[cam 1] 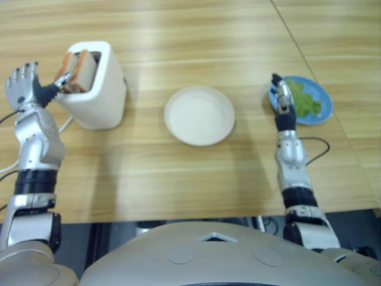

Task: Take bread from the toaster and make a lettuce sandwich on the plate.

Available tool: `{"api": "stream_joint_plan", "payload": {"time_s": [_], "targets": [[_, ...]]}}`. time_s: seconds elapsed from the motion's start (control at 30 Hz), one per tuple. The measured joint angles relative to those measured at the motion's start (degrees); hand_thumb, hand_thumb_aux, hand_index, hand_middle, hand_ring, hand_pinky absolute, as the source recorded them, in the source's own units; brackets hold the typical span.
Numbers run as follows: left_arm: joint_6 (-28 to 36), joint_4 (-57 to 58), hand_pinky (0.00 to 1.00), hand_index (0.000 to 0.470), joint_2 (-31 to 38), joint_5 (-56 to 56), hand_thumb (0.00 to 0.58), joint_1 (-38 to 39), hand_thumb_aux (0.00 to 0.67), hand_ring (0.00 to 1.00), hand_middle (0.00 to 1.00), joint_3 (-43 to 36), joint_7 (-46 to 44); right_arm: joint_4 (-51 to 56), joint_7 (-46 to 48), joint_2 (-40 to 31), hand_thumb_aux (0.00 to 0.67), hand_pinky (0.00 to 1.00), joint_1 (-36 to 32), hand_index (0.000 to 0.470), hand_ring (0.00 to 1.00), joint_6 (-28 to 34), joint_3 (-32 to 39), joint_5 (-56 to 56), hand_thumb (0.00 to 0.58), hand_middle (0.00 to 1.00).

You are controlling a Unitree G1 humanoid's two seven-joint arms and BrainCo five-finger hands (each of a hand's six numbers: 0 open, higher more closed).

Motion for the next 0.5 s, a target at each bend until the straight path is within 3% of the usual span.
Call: {"api": "stream_joint_plan", "payload": {"time_s": [0.5], "targets": [[2.96, -1.29, 0.00, 0.000, 0.53, 0.21, 0.000, 2.06, 0.000, 0.00, 0.00, -2.17, -0.93, -0.24, 0.02, -0.38, 0.000, 0.00, 0.20, 0.000, 0.00, 0.24, 0.08, -0.07, 0.000, 0.00]]}}
